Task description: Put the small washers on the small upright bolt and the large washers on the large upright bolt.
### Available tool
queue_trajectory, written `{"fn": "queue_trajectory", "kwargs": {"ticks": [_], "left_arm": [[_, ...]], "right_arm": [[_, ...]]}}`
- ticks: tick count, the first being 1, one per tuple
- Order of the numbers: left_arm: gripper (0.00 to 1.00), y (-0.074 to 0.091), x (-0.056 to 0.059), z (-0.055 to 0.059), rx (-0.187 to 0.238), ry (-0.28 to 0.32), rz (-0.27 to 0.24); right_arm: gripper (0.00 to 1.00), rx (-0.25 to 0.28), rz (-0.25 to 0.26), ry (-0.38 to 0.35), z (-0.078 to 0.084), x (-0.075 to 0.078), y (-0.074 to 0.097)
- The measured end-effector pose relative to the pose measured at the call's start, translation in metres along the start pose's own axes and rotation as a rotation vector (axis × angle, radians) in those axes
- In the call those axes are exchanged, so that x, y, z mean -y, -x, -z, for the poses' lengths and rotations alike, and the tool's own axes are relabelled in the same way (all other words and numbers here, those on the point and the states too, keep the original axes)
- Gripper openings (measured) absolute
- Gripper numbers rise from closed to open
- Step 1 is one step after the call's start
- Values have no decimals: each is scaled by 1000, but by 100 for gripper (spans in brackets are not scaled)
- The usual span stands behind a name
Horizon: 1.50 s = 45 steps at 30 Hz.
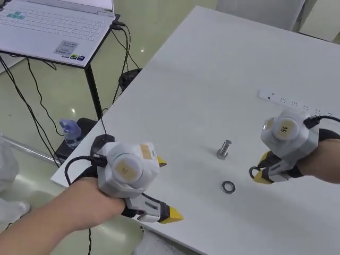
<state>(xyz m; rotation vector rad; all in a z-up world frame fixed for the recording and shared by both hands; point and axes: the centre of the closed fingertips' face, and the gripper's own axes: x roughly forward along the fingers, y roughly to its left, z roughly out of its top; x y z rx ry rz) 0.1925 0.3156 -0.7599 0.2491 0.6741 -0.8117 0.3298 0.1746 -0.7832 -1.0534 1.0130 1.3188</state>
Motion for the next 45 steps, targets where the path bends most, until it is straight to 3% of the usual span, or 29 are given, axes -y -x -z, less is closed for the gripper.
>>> {"fn": "queue_trajectory", "kwargs": {"ticks": [10,18,28,36,39,45], "left_arm": [[76,0,-9,5,-7,6,-19],[80,-4,-14,8,-12,10,-17],[85,-9,-23,3,23,32,-21],[90,-17,-25,2,13,29,-13],[91,-20,-26,1,18,2,-15],[96,-26,-26,0,7,19,0]], "right_arm": [[22,3,-1,3,-20,12,7],[22,10,13,3,-37,30,10],[22,22,5,2,-53,42,0],[22,24,4,6,-61,53,-8],[22,21,4,12,-63,54,-12],[22,11,0,19,-65,58,-22]]}}
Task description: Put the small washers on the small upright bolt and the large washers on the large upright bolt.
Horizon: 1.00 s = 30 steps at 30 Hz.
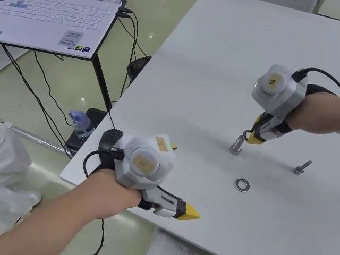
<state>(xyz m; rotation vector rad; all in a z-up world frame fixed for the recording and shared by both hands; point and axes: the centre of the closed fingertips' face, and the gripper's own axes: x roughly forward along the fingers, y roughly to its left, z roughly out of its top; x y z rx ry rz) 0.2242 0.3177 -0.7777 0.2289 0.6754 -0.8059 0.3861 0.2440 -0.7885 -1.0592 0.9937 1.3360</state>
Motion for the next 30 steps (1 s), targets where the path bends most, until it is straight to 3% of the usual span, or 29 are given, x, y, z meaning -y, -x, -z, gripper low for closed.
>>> {"fn": "queue_trajectory", "kwargs": {"ticks": [14,30], "left_arm": [[100,-7,-1,5,-8,43,11],[97,-7,0,9,-14,38,20]], "right_arm": [[22,-17,-19,6,-6,0,-16],[22,-43,-23,12,-3,2,-26]]}}
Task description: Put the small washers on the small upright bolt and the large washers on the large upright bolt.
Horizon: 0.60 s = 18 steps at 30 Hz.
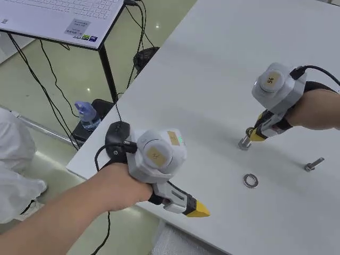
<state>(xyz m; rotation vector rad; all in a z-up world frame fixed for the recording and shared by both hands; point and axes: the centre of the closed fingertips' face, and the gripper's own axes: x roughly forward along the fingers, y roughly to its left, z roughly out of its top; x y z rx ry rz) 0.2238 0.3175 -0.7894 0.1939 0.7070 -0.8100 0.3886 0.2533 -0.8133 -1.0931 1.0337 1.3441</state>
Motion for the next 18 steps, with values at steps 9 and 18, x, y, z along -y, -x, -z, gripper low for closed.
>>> {"fn": "queue_trajectory", "kwargs": {"ticks": [9,18], "left_arm": [[94,1,2,3,-8,3,2],[92,1,1,6,-7,11,2]], "right_arm": [[22,-15,-1,3,0,0,-7],[22,-32,-6,13,2,-1,-17]]}}
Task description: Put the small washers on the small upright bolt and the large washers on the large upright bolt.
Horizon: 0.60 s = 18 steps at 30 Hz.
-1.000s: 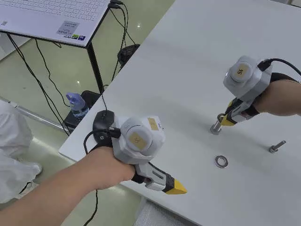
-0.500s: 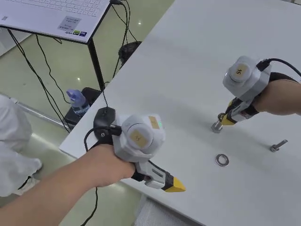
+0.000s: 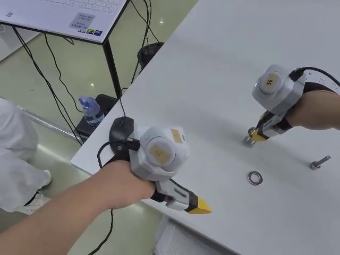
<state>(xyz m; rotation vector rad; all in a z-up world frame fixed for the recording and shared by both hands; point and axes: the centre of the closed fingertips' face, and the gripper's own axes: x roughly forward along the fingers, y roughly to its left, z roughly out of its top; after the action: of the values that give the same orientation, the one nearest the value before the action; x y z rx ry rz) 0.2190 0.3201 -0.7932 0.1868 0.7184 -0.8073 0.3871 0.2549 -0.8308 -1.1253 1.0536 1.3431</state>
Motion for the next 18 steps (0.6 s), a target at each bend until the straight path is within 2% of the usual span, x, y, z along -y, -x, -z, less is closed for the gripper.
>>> {"fn": "queue_trajectory", "kwargs": {"ticks": [6,18], "left_arm": [[92,1,0,-1,10,-1,0],[90,2,1,4,-7,-3,1]], "right_arm": [[22,-9,1,3,2,1,-8],[22,-22,-4,-5,5,1,-24]]}}
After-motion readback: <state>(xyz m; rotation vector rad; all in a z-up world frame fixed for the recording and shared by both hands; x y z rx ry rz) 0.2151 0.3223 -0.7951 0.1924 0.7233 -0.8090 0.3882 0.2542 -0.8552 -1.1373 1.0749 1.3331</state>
